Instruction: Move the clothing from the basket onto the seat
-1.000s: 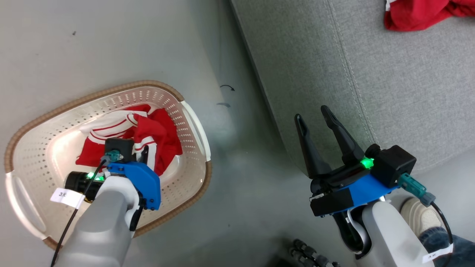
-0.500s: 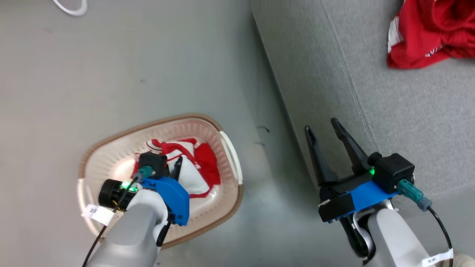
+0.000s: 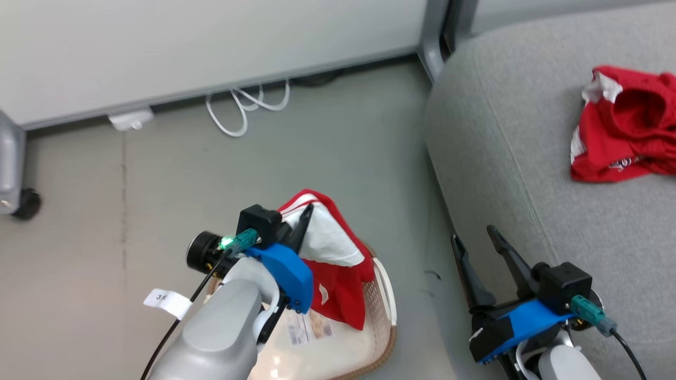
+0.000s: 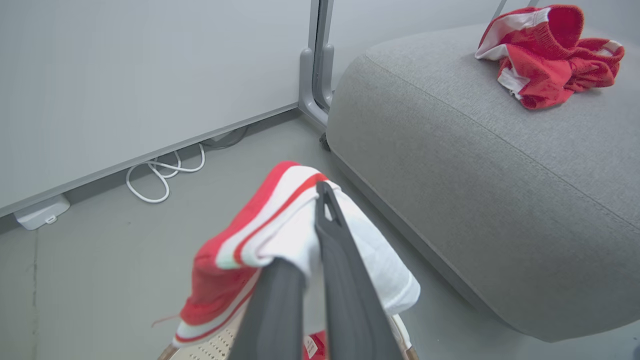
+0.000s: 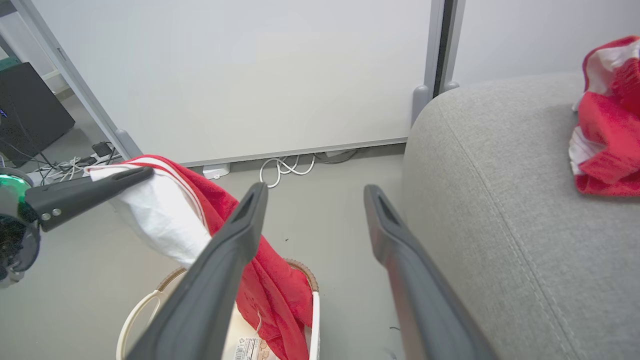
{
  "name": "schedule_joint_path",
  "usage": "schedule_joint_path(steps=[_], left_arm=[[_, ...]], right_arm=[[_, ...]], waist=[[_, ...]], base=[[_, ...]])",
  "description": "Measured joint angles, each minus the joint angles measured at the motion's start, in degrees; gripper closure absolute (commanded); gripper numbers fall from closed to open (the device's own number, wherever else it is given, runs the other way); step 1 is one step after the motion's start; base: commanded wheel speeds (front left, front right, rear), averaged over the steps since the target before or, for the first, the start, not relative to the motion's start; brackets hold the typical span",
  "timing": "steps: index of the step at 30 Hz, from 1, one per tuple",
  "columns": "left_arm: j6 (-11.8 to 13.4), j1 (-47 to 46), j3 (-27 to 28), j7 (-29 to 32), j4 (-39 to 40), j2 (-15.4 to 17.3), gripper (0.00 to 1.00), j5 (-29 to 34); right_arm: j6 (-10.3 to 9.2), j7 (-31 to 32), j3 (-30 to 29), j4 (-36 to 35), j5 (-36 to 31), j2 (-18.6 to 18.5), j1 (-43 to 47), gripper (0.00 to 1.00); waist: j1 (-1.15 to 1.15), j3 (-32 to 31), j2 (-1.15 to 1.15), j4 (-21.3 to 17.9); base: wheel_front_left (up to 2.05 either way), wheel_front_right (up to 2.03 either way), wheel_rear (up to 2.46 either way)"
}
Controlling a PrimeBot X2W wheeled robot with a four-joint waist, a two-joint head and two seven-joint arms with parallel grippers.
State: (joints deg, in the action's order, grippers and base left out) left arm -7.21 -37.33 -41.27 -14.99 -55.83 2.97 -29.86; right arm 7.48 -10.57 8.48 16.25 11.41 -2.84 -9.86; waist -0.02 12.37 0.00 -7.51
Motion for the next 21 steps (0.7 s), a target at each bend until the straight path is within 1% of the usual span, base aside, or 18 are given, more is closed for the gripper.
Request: schedule_joint_path(steps=[9, 21], left_arm=[[0.0, -3.1, -2.1, 0.0, 7.5, 0.0, 1.0, -0.7], [0.0, -8.4, -4.0, 2.3, 15.1, -0.1, 1.0, -3.0]], right_arm=[[0.0, 2.0, 0.4, -1.8, 0.1, 0.0, 2.9, 0.0], [0.0, 3.8, 1.6, -2.4, 0.4, 0.0, 5.3, 0.0]], waist=[[0.0, -6.7, 0.0, 3.7], [0.01, -11.8, 0.0, 5.0]], base=[[0.0, 0.0, 0.0], [0.0, 0.0, 0.0]])
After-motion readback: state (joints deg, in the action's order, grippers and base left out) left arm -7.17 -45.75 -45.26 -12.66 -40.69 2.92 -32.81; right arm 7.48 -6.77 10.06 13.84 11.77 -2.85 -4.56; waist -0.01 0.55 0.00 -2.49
